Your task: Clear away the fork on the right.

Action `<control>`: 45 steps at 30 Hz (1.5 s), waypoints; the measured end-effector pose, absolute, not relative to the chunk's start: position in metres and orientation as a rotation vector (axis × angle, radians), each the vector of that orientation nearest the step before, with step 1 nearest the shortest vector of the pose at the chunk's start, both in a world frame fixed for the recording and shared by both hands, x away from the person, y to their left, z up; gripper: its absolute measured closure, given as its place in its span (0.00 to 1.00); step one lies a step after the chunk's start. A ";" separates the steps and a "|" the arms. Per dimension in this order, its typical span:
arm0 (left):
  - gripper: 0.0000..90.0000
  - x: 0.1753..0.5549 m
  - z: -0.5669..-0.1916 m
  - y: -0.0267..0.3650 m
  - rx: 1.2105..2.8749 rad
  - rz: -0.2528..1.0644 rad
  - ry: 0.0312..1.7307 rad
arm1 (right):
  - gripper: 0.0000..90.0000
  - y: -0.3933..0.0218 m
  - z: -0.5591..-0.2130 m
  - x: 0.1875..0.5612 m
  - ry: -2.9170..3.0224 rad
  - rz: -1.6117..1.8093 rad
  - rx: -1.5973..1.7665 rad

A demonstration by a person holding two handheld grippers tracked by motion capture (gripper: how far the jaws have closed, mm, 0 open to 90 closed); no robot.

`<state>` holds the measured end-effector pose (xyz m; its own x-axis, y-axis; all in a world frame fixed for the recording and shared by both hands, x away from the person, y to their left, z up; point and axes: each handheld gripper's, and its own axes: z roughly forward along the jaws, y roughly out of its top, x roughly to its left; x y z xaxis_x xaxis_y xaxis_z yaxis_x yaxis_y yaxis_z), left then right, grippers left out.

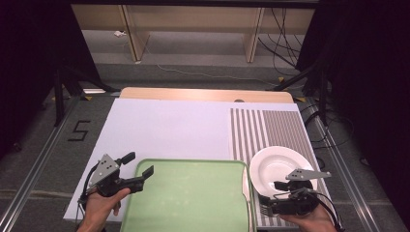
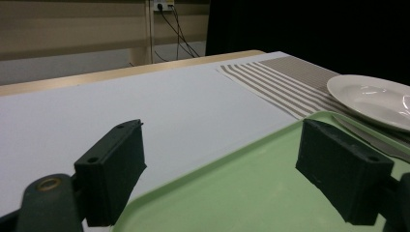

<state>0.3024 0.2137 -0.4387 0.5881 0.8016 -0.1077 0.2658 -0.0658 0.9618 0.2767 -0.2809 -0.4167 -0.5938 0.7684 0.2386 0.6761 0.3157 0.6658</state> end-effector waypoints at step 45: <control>0.18 0.303 -0.440 0.213 1.626 0.547 0.910 | 0.24 -0.356 -0.421 0.251 2.312 0.764 1.643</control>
<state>0.3025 0.2126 -0.4397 0.5930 0.7969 -0.1152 0.2722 -0.0638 0.9601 0.2515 -0.3557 -0.4205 -0.3599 0.9242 0.1280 0.8185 0.2469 0.5188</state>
